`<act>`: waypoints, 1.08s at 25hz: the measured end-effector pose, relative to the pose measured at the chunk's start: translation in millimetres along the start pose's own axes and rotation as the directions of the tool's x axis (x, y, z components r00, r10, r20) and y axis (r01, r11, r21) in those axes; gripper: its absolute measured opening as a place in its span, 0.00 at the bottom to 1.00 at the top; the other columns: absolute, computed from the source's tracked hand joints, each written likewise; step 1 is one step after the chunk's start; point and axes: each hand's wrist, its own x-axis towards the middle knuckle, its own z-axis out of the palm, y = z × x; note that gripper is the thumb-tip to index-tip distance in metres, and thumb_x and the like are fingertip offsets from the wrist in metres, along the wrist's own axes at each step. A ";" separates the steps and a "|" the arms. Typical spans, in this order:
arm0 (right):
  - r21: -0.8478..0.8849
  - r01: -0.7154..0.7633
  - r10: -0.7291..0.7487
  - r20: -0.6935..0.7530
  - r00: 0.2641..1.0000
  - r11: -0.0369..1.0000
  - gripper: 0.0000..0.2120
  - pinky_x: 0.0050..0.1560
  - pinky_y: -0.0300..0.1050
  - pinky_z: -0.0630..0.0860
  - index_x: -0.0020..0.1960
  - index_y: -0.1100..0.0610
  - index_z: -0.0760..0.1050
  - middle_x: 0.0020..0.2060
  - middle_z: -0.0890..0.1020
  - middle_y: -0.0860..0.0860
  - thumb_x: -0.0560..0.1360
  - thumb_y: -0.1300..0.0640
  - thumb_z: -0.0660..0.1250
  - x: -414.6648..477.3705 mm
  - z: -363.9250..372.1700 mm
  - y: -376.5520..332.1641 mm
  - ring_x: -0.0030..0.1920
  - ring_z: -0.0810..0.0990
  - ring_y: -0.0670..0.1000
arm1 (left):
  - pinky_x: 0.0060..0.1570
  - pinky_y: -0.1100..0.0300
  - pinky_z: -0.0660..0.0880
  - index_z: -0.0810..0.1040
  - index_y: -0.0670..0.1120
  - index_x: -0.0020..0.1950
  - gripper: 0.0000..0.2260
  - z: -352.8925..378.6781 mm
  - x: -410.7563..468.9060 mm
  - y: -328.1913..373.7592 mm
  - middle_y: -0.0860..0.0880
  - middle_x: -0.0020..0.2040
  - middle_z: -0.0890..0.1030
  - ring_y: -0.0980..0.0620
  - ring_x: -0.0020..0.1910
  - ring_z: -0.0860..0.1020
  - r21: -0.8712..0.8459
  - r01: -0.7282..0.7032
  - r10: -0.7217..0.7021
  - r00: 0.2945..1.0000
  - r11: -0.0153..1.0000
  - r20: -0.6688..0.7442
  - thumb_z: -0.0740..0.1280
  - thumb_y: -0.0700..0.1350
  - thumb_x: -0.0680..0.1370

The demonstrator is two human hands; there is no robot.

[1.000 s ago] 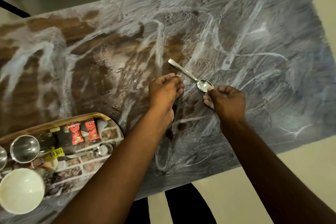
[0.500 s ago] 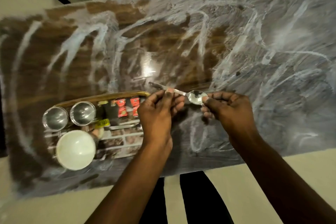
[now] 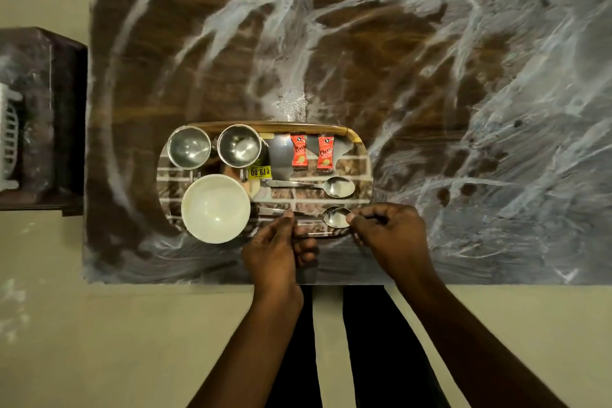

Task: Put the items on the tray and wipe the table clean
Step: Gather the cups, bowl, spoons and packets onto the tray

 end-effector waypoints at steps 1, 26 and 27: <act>-0.014 0.018 -0.018 -0.013 1.000 1.000 0.04 0.36 0.35 0.80 0.42 0.53 0.88 0.30 0.87 0.45 0.75 0.58 0.79 0.5 1.8 -0.2 0.30 0.84 0.44 | 0.20 0.64 0.73 0.83 0.44 0.46 0.06 -0.4 3.3 -0.7 0.51 0.27 0.81 0.54 0.20 0.77 0.010 0.010 -0.009 1.000 1.000 -0.006 0.72 0.40 0.83; 0.022 0.157 -0.155 -0.087 0.984 0.987 0.05 0.34 0.31 0.80 0.45 0.53 0.85 0.37 0.87 0.42 0.75 0.54 0.80 3.4 -5.1 -1.1 0.34 0.86 0.42 | 0.22 0.62 0.77 0.85 0.40 0.41 0.06 -24.8 -1.0 -3.6 0.45 0.29 0.84 0.52 0.21 0.80 0.119 -0.133 0.135 0.991 0.984 -0.007 0.76 0.38 0.78; 0.020 0.162 -0.159 -0.110 0.981 0.987 0.04 0.32 0.30 0.78 0.46 0.52 0.85 0.37 0.87 0.41 0.77 0.54 0.78 4.4 -8.7 -1.2 0.34 0.86 0.41 | 0.20 0.62 0.74 0.85 0.43 0.39 0.08 -38.3 -4.4 -2.6 0.46 0.27 0.82 0.52 0.20 0.77 0.138 -0.202 0.206 0.978 0.970 -0.015 0.75 0.37 0.78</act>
